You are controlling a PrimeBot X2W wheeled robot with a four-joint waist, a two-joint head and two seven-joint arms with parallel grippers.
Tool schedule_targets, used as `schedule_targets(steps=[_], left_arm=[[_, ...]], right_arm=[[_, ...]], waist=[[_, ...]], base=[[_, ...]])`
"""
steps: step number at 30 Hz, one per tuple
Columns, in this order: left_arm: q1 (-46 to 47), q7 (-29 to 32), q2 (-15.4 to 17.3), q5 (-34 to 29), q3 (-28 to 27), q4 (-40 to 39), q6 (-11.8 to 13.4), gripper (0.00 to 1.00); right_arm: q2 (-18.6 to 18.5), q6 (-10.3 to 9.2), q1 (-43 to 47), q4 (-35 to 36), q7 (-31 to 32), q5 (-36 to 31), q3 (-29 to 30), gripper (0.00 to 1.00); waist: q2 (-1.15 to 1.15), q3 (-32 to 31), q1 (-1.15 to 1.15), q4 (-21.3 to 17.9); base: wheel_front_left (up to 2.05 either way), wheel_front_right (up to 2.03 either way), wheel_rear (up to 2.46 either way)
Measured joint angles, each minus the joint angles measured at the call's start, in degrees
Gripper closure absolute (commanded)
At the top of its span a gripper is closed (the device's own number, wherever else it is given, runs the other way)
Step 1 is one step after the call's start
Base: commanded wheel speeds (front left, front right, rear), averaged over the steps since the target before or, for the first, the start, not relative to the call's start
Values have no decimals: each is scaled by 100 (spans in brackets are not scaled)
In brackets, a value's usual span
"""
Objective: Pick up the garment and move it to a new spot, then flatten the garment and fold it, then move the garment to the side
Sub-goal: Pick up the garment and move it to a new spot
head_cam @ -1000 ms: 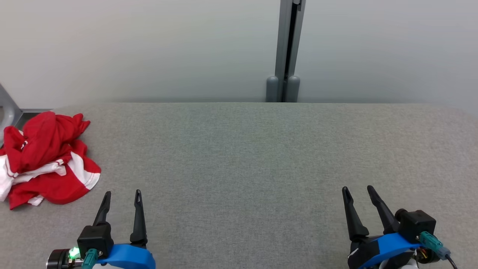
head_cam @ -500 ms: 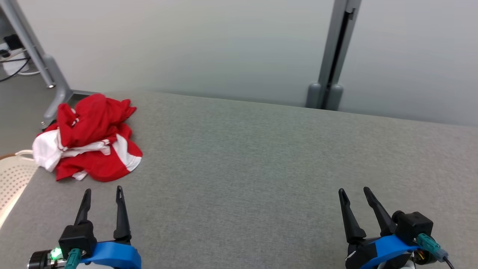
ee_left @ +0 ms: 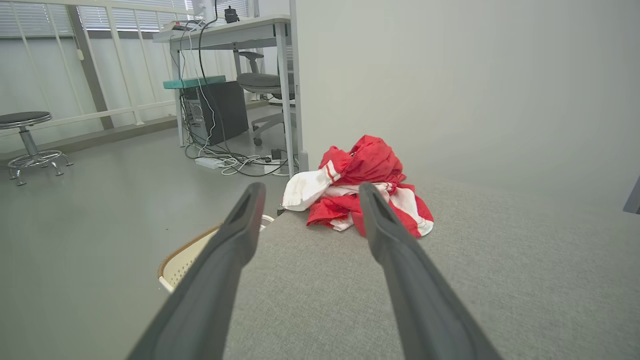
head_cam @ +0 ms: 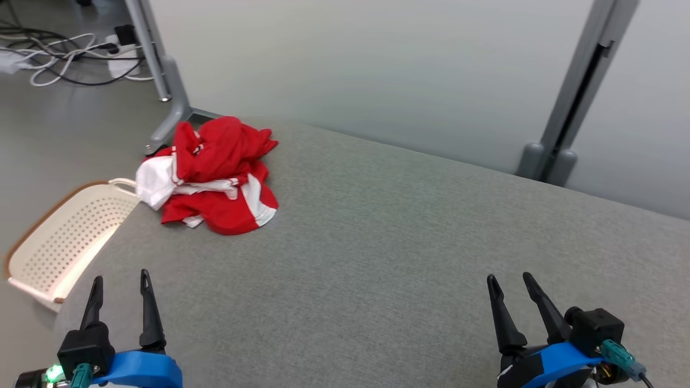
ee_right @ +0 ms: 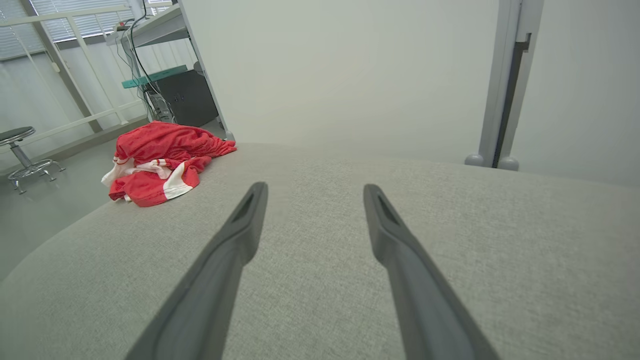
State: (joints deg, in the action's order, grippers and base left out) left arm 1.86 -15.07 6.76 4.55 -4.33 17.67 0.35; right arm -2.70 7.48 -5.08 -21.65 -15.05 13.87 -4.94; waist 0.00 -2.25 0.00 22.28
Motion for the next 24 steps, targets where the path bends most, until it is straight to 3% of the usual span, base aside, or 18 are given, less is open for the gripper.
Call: schedule_targets(steps=[10,24], left_arm=[[-240,0,35,74,-219,-134,156,0],[-313,0,90,122,-285,-122,129,0]], right_arm=[[1,0,70,-5,0,41,-63,0],[3,0,68,46,1,29,-116,0]], waist=[[0,-79,0,481],[0,-12,-1,485]], base=[[0,0,0],[0,0,0]])
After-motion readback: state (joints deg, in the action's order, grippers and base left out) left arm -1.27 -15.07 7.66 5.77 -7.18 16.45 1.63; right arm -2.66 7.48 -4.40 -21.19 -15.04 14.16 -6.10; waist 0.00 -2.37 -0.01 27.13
